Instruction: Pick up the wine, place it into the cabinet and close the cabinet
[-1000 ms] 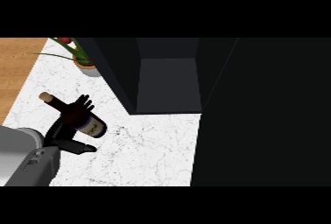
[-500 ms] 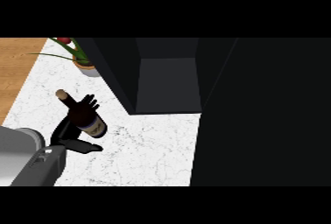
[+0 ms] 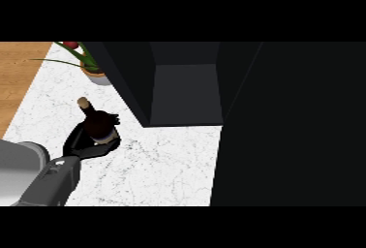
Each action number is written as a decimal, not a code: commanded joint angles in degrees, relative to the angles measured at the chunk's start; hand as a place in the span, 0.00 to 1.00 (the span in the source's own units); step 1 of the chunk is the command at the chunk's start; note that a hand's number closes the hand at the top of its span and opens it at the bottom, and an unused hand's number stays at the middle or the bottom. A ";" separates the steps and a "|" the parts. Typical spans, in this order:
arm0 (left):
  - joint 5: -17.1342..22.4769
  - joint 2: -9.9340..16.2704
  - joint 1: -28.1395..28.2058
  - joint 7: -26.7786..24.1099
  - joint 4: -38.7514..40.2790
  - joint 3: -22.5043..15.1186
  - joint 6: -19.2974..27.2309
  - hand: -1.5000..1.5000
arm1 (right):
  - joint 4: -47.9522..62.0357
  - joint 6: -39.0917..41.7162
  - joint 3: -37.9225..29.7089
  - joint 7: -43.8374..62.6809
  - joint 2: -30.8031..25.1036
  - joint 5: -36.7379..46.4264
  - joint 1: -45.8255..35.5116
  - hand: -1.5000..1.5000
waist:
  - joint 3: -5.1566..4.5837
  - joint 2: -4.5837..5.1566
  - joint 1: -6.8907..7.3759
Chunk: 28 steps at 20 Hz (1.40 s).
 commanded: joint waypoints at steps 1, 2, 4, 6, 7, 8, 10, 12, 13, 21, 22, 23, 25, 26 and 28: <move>0.90 -1.00 -1.81 -1.78 1.85 0.46 -6.10 1.00 | -2.84 0.29 0.11 1.05 0.01 -2.17 1.12 0.00 | -0.02 0.01 0.19; 0.39 -1.27 0.24 -3.19 1.99 -0.33 -8.16 1.00 | -4.21 -0.36 2.23 1.02 1.05 -0.70 2.29 0.00 | -0.06 0.02 0.00; 2.03 -3.03 -5.05 1.80 2.01 0.94 -6.03 1.00 | -2.59 -1.37 -0.66 3.84 -0.04 -1.89 -3.98 0.00 | -0.08 0.06 0.07; 1.44 -2.80 -4.08 0.81 2.36 0.31 -7.23 1.00 | -4.24 -0.85 0.62 4.17 0.06 -1.28 -0.29 0.00 | -0.06 0.02 -0.09; 1.12 -2.92 -2.83 -0.47 1.91 -0.12 -7.68 1.00 | -4.62 0.35 -0.62 2.79 -0.39 -3.27 1.16 0.00 | -0.02 -0.01 0.02; 0.55 -3.23 -2.10 -2.70 2.22 -0.58 -8.55 1.00 | -1.64 0.99 -0.61 -0.74 0.21 -2.05 1.76 0.00 | -0.06 0.25 -0.33; 3.24 -5.09 -1.53 -0.15 0.51 1.33 -5.29 1.00 | -3.39 0.12 2.68 0.12 1.55 0.91 3.70 0.00 | 0.04 -0.27 0.76; 5.98 -4.91 3.73 -2.96 0.45 4.33 -1.35 1.00 | -4.19 0.55 0.93 0.16 0.79 -0.85 3.73 0.00 | 0.06 -0.45 1.27; 8.89 -4.55 3.43 -1.82 1.10 7.31 0.17 1.00 | -3.74 0.83 -0.09 0.24 0.34 -1.87 3.54 0.00 | 0.06 -0.42 1.27; 16.01 -8.35 9.83 -0.41 -9.63 10.17 4.08 1.00 | -3.24 0.11 -4.12 3.61 -0.93 -3.95 -0.52 0.00 | 0.14 -0.63 2.01; 14.96 -10.11 10.13 -3.42 -7.72 9.23 3.64 1.00 | -2.61 -0.10 -2.06 2.88 0.28 -3.06 -0.08 0.00 | 0.08 -0.42 1.52; 16.64 -9.92 11.02 2.44 -11.97 8.70 1.91 1.00 | 0.58 1.30 -3.87 -0.24 -0.09 -3.69 0.21 0.00 | 0.15 -0.57 1.98; 17.54 -10.91 9.31 5.96 -14.74 8.06 4.95 1.00 | -1.84 2.50 -8.15 1.32 -1.96 -7.72 0.69 0.00 | 0.14 -0.51 1.64; 16.29 -10.51 14.92 5.51 -18.13 6.15 2.60 1.00 | -5.00 1.53 -4.53 3.02 -0.51 -5.30 3.23 0.00 | 0.17 -0.72 1.99; 16.53 -14.85 14.88 5.03 -21.69 2.40 7.40 1.00 | -4.38 2.98 -1.26 -2.07 1.23 -2.21 7.67 0.00 | 0.19 -0.73 1.69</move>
